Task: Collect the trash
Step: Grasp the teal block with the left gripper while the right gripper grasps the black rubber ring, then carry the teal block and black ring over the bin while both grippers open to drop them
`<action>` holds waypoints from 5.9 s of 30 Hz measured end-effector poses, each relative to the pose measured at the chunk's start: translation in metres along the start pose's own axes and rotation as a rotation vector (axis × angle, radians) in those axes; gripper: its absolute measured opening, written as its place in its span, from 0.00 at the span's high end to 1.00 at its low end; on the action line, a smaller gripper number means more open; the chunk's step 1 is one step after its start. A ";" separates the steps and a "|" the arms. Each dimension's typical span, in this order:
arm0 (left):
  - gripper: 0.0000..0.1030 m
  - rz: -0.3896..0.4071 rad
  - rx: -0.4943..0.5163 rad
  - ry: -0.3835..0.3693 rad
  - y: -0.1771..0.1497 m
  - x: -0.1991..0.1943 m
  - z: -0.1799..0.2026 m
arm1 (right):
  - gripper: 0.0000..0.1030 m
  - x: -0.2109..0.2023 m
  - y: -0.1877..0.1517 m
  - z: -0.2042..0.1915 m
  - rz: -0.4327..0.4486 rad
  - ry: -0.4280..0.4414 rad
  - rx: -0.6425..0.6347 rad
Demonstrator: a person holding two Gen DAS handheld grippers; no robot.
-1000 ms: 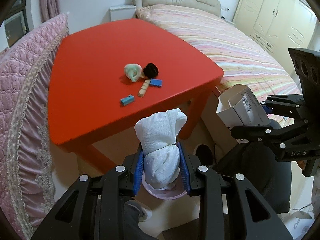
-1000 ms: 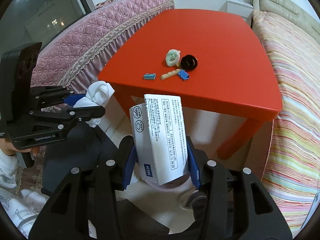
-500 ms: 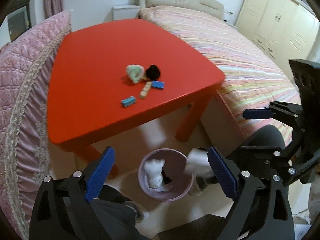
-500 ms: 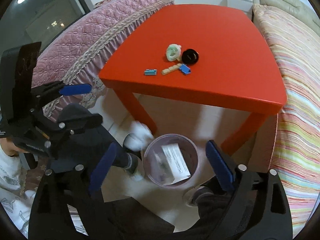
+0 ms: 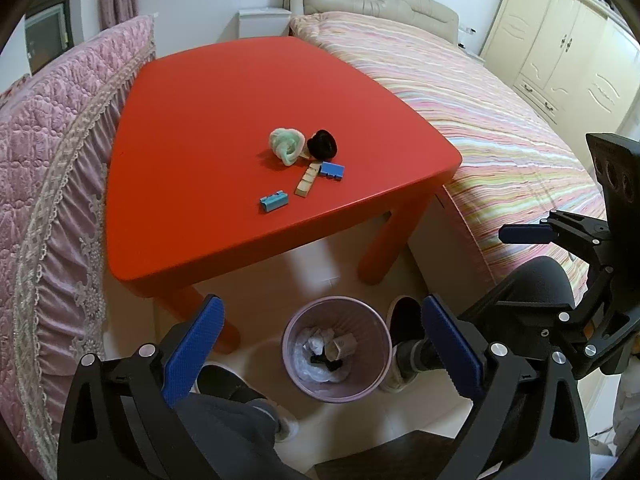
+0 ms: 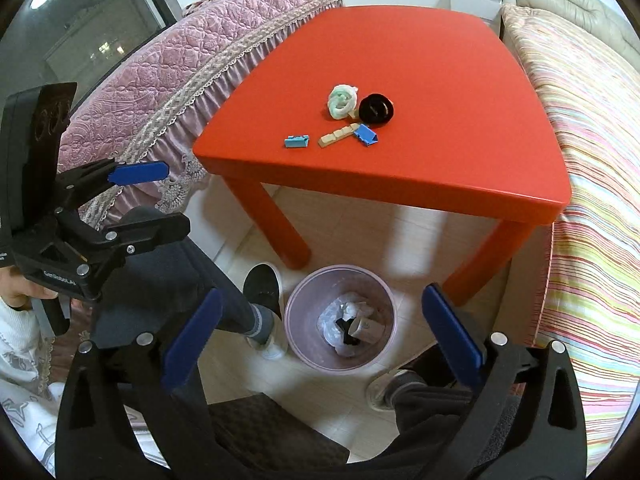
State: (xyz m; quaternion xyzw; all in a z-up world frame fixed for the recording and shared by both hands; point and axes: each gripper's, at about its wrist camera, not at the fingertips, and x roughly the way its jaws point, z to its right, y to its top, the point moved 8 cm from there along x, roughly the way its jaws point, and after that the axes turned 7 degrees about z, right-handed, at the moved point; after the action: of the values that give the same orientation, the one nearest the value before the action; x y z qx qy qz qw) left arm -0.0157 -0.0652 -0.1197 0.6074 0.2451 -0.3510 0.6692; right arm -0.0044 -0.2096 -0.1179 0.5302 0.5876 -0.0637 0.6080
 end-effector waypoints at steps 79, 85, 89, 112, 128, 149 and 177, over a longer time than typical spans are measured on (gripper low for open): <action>0.84 -0.242 0.337 -0.049 0.058 0.127 -0.036 | 0.68 0.165 0.156 0.073 -0.241 -0.058 -0.037; 0.85 -0.238 0.311 -0.028 0.061 0.125 -0.041 | 0.69 0.159 0.160 0.076 -0.220 -0.065 -0.037; 0.85 -0.221 0.278 -0.013 0.065 0.123 -0.044 | 0.70 0.157 0.159 0.079 -0.214 -0.069 -0.032; 0.85 -0.083 0.136 0.041 0.086 0.056 -0.042 | 0.70 0.076 0.158 0.060 -0.059 -0.078 -0.061; 0.85 0.061 0.121 0.023 0.088 -0.010 -0.011 | 0.70 -0.018 0.113 0.019 0.091 -0.052 -0.118; 0.85 0.028 0.120 -0.052 0.020 -0.024 0.030 | 0.70 -0.041 0.027 -0.007 0.082 -0.023 -0.098; 0.08 0.019 0.064 -0.023 0.014 -0.013 0.018 | 0.07 -0.026 0.014 0.001 0.046 0.010 -0.027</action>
State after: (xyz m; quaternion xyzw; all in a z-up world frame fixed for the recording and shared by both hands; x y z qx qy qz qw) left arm -0.0152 -0.0804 -0.0987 0.6265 0.2203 -0.3593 0.6556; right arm -0.0019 -0.2185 -0.0893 0.5354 0.5791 -0.0392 0.6136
